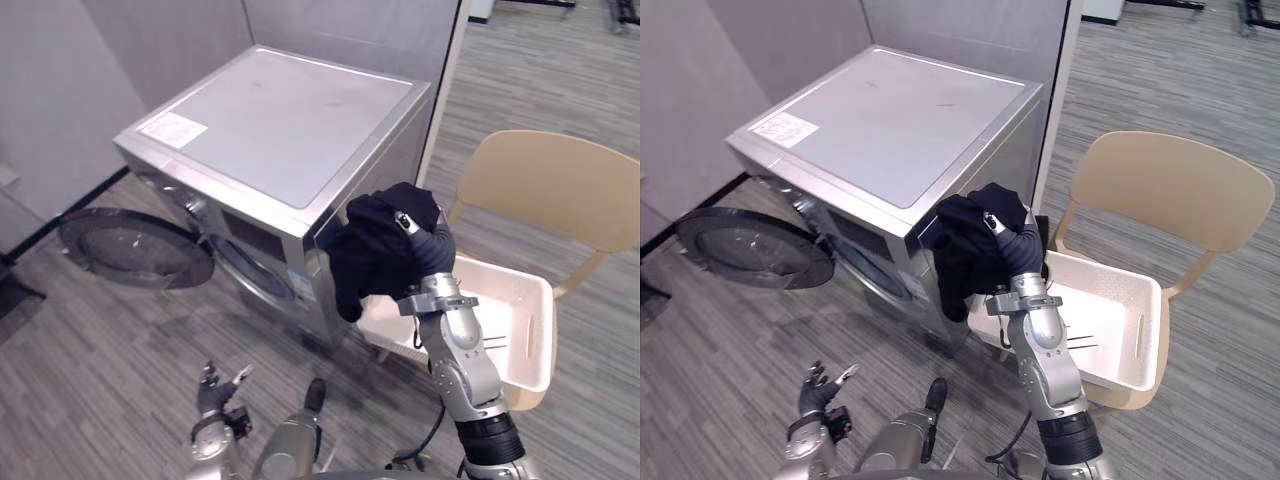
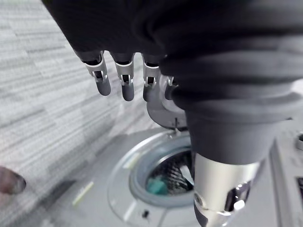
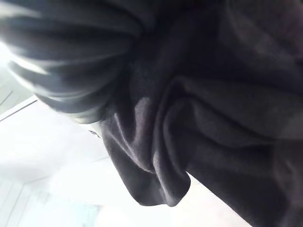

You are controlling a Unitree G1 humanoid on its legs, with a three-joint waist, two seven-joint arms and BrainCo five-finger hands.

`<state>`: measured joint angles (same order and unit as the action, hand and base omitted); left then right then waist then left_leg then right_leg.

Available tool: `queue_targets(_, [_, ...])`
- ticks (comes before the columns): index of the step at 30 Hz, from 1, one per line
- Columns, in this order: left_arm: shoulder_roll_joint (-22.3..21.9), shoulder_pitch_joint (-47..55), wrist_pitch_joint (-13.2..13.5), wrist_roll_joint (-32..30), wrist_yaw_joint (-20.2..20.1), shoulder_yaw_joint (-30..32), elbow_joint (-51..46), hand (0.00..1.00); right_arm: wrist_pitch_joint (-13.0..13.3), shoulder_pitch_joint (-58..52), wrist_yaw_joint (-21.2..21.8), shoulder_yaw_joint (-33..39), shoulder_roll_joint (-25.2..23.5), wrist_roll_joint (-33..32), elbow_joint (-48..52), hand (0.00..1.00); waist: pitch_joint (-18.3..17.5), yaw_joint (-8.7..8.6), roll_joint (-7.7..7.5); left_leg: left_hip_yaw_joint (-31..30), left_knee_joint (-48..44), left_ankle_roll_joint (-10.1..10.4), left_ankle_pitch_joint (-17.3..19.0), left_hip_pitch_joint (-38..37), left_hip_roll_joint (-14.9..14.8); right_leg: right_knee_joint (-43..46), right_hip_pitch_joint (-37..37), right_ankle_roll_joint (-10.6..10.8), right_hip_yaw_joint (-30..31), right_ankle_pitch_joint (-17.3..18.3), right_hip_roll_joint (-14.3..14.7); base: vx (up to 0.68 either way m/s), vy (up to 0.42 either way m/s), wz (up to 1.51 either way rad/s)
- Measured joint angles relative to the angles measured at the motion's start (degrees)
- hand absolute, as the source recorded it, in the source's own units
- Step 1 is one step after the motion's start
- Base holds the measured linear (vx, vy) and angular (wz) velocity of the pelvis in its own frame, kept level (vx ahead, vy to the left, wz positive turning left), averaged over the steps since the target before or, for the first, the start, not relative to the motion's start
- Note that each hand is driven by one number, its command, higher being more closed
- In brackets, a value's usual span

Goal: Pick up the laundry basket with both hands and put the clothes into the washing machine.

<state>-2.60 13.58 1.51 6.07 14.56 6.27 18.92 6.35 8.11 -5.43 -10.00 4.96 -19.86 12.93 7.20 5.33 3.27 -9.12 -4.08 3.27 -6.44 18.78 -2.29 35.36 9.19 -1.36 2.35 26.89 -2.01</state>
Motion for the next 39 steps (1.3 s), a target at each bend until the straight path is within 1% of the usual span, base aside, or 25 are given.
queue_targets(1, [0.01,-0.26,0.0,-0.04,-0.15,-1.08,-0.73,0.0,-0.01,0.04,-0.01,0.15,0.53,-0.08,0.0,1.0,0.1,-0.38,-0.15,1.86,0.7,-1.21,1.63,0.09,-0.64,-0.7,0.11,-1.53,-1.19,-0.39,-0.24,-0.31,-0.208,0.99])
queue_targets(2, [-0.18,-0.56,-0.04,-0.57,-0.72,-2.2,-2.38,0.0,-0.11,0.43,0.11,0.64,1.08,-0.32,-0.3,1.0,0.26,-0.48,-0.39,6.26,-0.15,-2.28,2.42,0.35,-1.6,-2.04,0.41,-2.86,-3.44,-2.0,-0.84,-0.28,-0.186,0.78])
queue_targets(3, [-0.17,-0.6,-0.04,-1.05,-0.85,-2.65,-3.54,0.0,-0.11,0.47,0.12,1.04,1.23,-0.33,-0.3,1.0,0.14,-0.66,-0.28,8.61,-1.55,-2.26,2.41,0.27,-1.71,-2.85,0.47,-3.02,-4.57,-2.92,-1.3,-0.29,-0.198,0.91])
queue_targets(4, [0.08,-0.44,-0.02,-2.06,-0.88,-3.54,-6.82,0.0,-0.11,0.82,0.27,1.06,1.54,-0.41,-0.27,1.0,-0.09,-1.37,-0.22,12.25,-6.08,-2.23,2.41,-0.12,-1.71,-4.5,0.69,-3.19,-6.82,-4.69,-2.32,-0.18,-0.137,0.92])
queue_targets(5, [0.23,-0.72,0.11,-3.16,-1.26,-3.94,-10.4,0.0,-0.13,1.16,0.67,1.02,1.98,-0.51,-0.27,1.0,-0.43,-1.56,0.33,14.28,-11.93,-2.24,2.45,-0.94,-2.01,-6.38,0.78,-3.39,-8.78,-6.54,-2.61,-0.16,-0.119,0.9])
queue_targets(6, [0.46,-1.06,0.39,-3.83,-1.7,-4.1,-11.87,0.0,-0.18,1.22,0.75,1.01,2.28,-0.63,-0.27,1.0,-0.81,-1.55,0.91,14.83,-14.32,-1.22,4.52,-1.61,-2.23,-7.24,0.95,-3.49,-9.81,-7.23,-2.67,-0.15,-0.08,0.92])
queue_targets(7, [1.43,-2.4,1.35,-5.02,-2.18,-4.62,-13.81,0.0,-0.26,1.24,1.14,1.15,2.77,-1.04,-0.3,1.0,-1.1,-1.69,1.45,15.48,-17.07,-0.75,8.09,-2.88,-2.92,-9.1,1.02,-3.71,-12.07,-8.66,-2.75,-0.17,-0.035,0.87])
queue_targets(8, [2.62,-3.61,1.76,-6.3,-2.37,-4.86,-15.2,0.0,-0.67,1.31,1.99,1.08,2.87,-1.05,-0.31,1.0,-1.17,-1.6,1.54,15.3,-17.97,0.06,10.18,-4.91,-3.24,-10.82,0.78,-3.75,-13.6,-10.05,-2.9,-0.17,-0.014,0.79])
queue_targets(9, [3.33,-4.02,1.8,-7.03,-2.5,-5.24,-15.79,0.0,-0.7,1.32,2.34,0.95,2.85,-1.08,-0.31,1.0,-1.18,-1.59,1.56,15.19,-17.97,0.28,11.09,-6.3,-3.38,-11.88,0.42,-3.74,-14.29,-10.8,-2.93,-0.13,0.033,0.67])
queue_targets(10, [4.8,-4.5,1.95,-8.67,-3.21,-6.51,-17.08,0.0,-0.7,1.33,3.24,0.88,2.78,-1.2,-0.3,1.0,-1.28,-1.94,1.69,14.74,-16.87,0.55,12.11,-9.52,-3.6,-14.25,-0.8,-3.37,-16.0,-12.3,-2.93,-0.11,0.081,0.72])
queue_targets(11, [5.83,-5.08,2.47,-11.11,-3.71,-8.27,-18.03,0.0,-0.69,1.38,4.42,0.94,2.81,-2.32,-0.27,1.0,-1.79,-3.0,2.28,14.04,-10.76,0.83,11.94,-13.13,-3.7,-16.65,-2.01,-2.74,-17.87,-13.81,-2.67,-0.09,0.075,0.81])
queue_targets(12, [5.94,-5.3,2.8,-12.05,-4.2,-9.07,-18.59,0.0,-0.62,1.42,5.08,0.91,2.85,-2.83,-0.2,1.0,-2.41,-3.29,2.95,13.65,-6.86,1.35,11.5,-14.5,-3.77,-17.78,-2.01,-2.34,-18.65,-14.45,-2.21,-0.13,0.15,0.67])
queue_targets(13, [6.05,-6.57,3.48,-13.46,-4.62,-10.89,-18.99,0.0,-0.51,1.48,5.99,0.85,2.74,-3.64,-0.22,1.0,-3.2,-3.29,4.03,13.42,-1.16,1.63,11.32,-16.13,-4.36,-18.82,-1.61,-1.81,-19.71,-15.39,-1.53,-0.12,0.159,0.43])
queue_targets(14, [6.52,-8.01,3.63,-14.57,-4.67,-12.6,-18.95,0.0,-0.61,1.34,7.0,0.11,2.15,-4.86,-0.86,1.0,-3.36,-3.11,3.49,13.42,1.05,1.89,10.11,-16.63,-3.89,-19.35,-1.6,-1.09,-19.84,-16.4,-1.85,-0.14,0.184,0.24])
queue_targets(15, [6.79,-8.38,3.88,-15.11,-4.67,-13.47,-18.97,0.0,-0.75,1.36,7.14,-0.91,2.05,-5.17,-0.95,1.0,-3.5,-2.94,3.23,13.42,1.32,1.63,9.86,-16.65,-3.71,-20.05,-1.79,-0.77,-19.8,-17.04,-1.9,-0.08,0.11,0.08])
queue_targets(17, [8.3,-9.21,3.98,-17.57,-4.84,-16.25,-18.95,0.0,-0.75,1.38,9.28,-5.33,1.47,-7.6,-0.97,1.0,-3.86,-3.0,2.6,13.43,1.27,0.99,9.4,-16.81,-3.01,-21.95,-2.83,-0.03,-19.58,-18.7,-2.18,-0.08,0.107,-0.01])
queue_targets(20, [8.9,-11.94,4.03,-19.88,-5.66,-19.21,-18.14,0.0,-0.76,1.41,11.76,-12.99,0.47,-10.78,-2.47,1.0,-4.81,-3.03,1.9,13.2,2.25,0.26,8.35,-17.62,-2.26,-23.94,-4.11,0.39,-19.56,-20.26,-2.19,-0.09,0.082,0.03])
queue_targets(22, [8.9,-13.67,4.05,-20.33,-5.61,-20.01,-16.14,0.0,-1.42,1.45,12.14,-16.55,-0.41,-11.83,-4.17,1.0,-5.76,-3.09,1.81,12.44,3.58,0.11,7.12,-18.03,-1.97,-25.02,-4.58,0.5,-19.86,-21.07,-2.16,-0.08,0.037,0.12])
queue_targets(23, [8.9,-14.39,4.02,-20.51,-5.4,-20.72,-14.92,1.0,-1.66,1.52,12.23,-18.21,-0.72,-13.15,-5.32,1.0,-5.82,-3.08,1.89,12.04,4.66,0.08,6.36,-18.8,-1.9,-25.79,-5.32,0.34,-20.18,-21.59,-2.11,-0.07,0.004,0.13])
queue_targets(26, [9.03,-15.11,3.74,-22.3,-3.89,-21.91,-13.32,1.0,-1.84,1.69,12.31,-21.82,-1.19,-16.33,-7.84,1.0,-6.34,-3.21,1.87,11.17,6.87,0.07,4.76,-19.59,-1.94,-27.38,-5.91,0.24,-20.77,-22.49,-1.97,-0.08,0.003,0.09])
queue_targets(29, [9.84,-15.28,3.71,-23.68,-2.32,-22.56,-11.69,1.0,-1.98,1.68,12.36,-24.43,-1.17,-19.11,-8.97,1.0,-6.69,-3.23,1.8,10.94,7.49,0.5,4.3,-19.33,-2.62,-28.23,-5.91,-0.03,-20.64,-23.49,-1.17,-0.07,-0.027,0.0])
queue_targets(32, [10.82,-15.27,3.3,-23.7,-1.21,-22.3,-11.2,1.0,-2.38,1.32,12.77,-25.2,-0.5,-20.65,-9.53,1.0,-6.85,-3.24,1.68,10.92,7.74,1.08,3.92,-19.3,-3.26,-28.49,-5.86,-0.31,-20.54,-23.72,-0.46,-0.04,-0.051,-0.03])
queue_targets(33, [10.85,-15.27,3.3,-23.67,-0.82,-22.12,-11.11,1.0,-2.38,1.17,13.01,-25.21,-0.33,-20.72,-9.54,0.0,-6.85,-3.24,1.68,10.92,7.76,1.17,3.86,-19.29,-3.42,-28.51,-5.85,-0.32,-20.49,-23.72,-0.28,-0.02,-0.065,-0.03])
queue_targets(37, [10.34,-14.97,3.26,-22.88,0.62,-19.54,-10.11,1.0,-2.42,-2.1,13.72,-24.74,0.76,-20.22,-10.18,0.0,-7.32,-3.2,1.48,10.85,7.94,1.76,3.52,-18.42,-4.38,-28.5,-5.25,-0.41,-20.5,-23.6,0.7,-0.01,-0.08,-0.02])
queue_targets(39, [9.5,-14.6,3.25,-21.37,0.87,-17.3,-9.74,1.0,-2.5,-3.65,13.92,-24.17,1.12,-17.98,-11.26,0.0,-7.45,-3.19,1.24,10.79,8.0,1.96,3.38,-18.43,-4.68,-28.32,-4.81,-0.58,-20.57,-23.48,1.04,0.06,-0.063,0.0])
